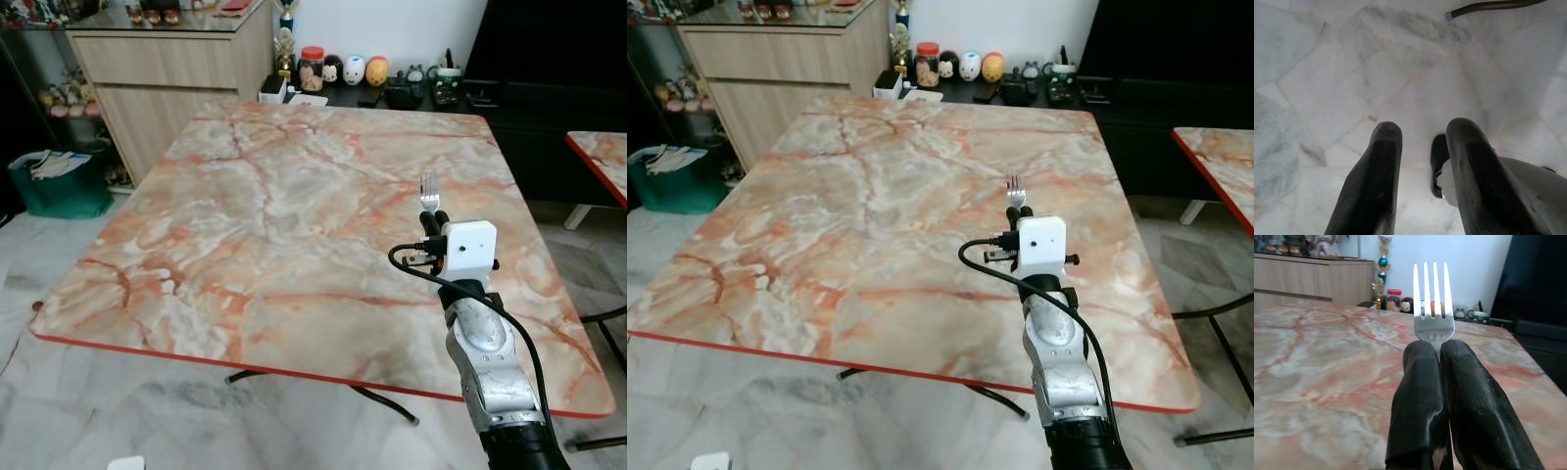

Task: Setting the table

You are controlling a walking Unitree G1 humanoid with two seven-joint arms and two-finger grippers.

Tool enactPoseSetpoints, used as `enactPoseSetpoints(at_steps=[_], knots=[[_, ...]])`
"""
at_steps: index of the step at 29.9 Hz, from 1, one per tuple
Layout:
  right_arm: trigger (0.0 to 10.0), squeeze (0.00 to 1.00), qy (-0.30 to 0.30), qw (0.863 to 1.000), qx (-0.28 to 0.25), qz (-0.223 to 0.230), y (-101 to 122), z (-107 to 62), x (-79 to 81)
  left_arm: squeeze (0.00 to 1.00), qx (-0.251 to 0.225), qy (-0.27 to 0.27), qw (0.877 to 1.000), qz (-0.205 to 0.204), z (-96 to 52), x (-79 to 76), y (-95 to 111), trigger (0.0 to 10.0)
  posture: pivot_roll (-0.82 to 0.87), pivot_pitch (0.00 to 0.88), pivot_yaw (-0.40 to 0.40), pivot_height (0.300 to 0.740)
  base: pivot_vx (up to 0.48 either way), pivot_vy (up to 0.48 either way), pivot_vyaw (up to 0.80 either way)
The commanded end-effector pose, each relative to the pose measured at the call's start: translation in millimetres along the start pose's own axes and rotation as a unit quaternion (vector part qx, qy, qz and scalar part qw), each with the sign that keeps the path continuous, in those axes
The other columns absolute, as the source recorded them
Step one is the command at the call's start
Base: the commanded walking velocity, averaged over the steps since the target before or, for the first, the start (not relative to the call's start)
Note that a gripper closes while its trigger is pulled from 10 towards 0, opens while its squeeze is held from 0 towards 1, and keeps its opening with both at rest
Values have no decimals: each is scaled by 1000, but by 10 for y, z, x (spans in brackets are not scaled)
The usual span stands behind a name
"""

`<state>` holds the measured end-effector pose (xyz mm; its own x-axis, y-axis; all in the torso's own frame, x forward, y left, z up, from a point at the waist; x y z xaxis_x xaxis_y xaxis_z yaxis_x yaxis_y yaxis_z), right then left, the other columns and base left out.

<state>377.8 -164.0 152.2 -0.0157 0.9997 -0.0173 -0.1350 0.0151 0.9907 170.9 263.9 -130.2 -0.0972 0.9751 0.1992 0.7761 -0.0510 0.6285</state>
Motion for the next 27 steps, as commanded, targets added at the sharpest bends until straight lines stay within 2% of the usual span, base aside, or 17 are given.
enactPoseSetpoints(at_steps=[1, 5, 10, 27], knots=[[10000, 0, 0, 1000, -8, 4, 45, 24, 13, 0, 1, -1, 1000, 5, -9, 5, -22, 10000, 0, 0, -14, 740, 0, -289, 0], [10000, 0, -3, 1000, -7, 13, 50, 39, 1, 0, -1, 0, 1000, 4, -8, 11, -13, 10000, 1, 0, -14, 740, 0, -296, 0], [10000, 0, 1, 1000, -5, 17, 53, 58, 28, 0, 0, 0, 1000, 1, -9, 21, -15, 10000, 0, 0, -15, 740, 0, -304, -800], [10000, 0, 4, 1000, -12, 3, 73, 76, 52, 0, 8, -3, 1000, 0, -12, 15, -47, 10000, -4, 0, -13, 740, 0, -304, 0]])
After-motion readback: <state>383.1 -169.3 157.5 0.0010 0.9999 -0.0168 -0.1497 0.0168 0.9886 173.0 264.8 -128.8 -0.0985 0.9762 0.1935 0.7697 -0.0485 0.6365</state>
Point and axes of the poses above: a point about 5 cm out from each wrist's last joint towards the gripper, its own z axis pointing out of the wrist towards the gripper, its own y axis along the axis of the wrist's last joint, x = y × z, the point moved 6 cm from there along z, pointing out of the wrist towards the gripper, and after that the axes turned 8 degrees about z, right-handed, at the moved point
